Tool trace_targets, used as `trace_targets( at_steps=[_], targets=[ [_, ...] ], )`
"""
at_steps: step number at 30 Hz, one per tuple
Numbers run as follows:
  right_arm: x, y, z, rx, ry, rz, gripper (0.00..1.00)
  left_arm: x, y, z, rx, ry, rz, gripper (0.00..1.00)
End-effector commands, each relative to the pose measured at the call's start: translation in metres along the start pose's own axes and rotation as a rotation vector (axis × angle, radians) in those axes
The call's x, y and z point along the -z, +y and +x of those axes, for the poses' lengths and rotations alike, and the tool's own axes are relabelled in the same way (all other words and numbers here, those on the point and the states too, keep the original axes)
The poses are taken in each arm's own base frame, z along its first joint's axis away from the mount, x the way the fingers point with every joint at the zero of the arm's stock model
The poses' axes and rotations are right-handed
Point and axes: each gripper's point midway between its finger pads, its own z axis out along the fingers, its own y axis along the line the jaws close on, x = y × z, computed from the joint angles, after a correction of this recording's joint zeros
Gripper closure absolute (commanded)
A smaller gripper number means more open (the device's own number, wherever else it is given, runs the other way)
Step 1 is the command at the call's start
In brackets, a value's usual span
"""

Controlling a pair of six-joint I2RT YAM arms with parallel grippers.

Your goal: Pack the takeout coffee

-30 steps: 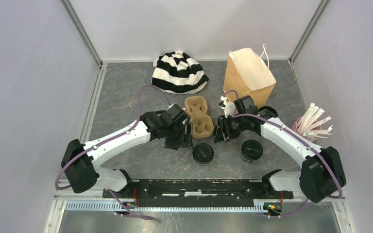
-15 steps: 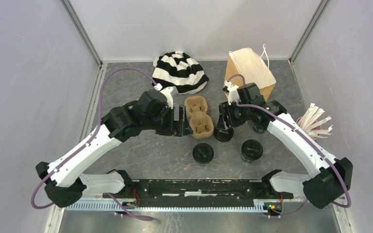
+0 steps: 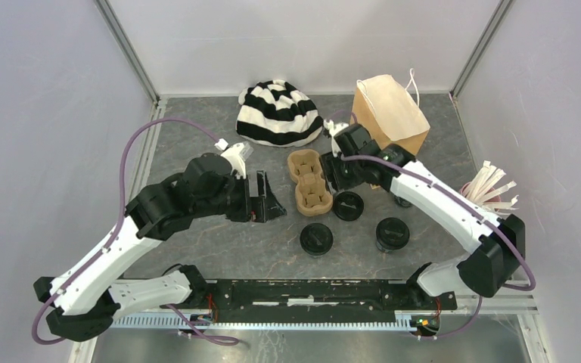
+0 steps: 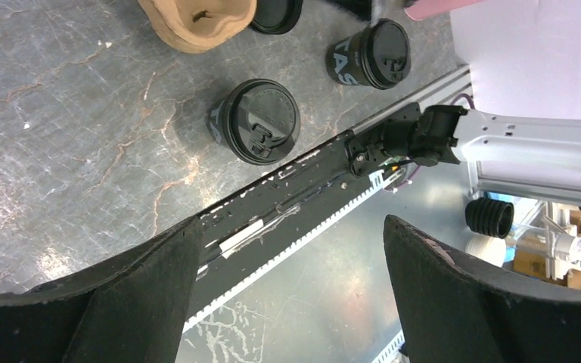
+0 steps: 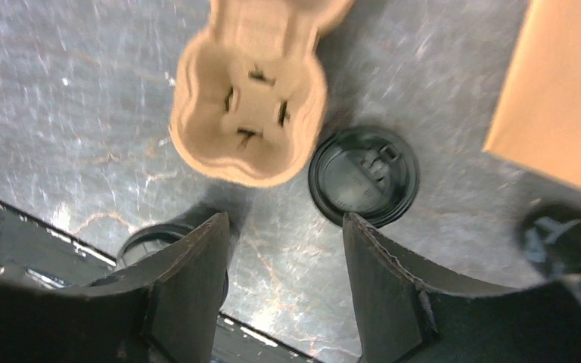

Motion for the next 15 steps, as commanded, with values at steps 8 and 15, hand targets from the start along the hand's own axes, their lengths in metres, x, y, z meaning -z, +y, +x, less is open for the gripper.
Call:
trace_targets(
  at_steps=[8, 15],
  targets=[
    [0.161, -0.078, -0.18, 0.036, -0.514, 0.375, 0.14, -0.03, -0.009, -0.043, -0.034, -0.067, -0.089, 0.05],
    [0.123, -0.122, -0.19, 0.063, -0.455, 0.5, 0.02, -0.033, -0.016, -0.061, -0.07, -0.088, -0.106, 0.05]
  ],
)
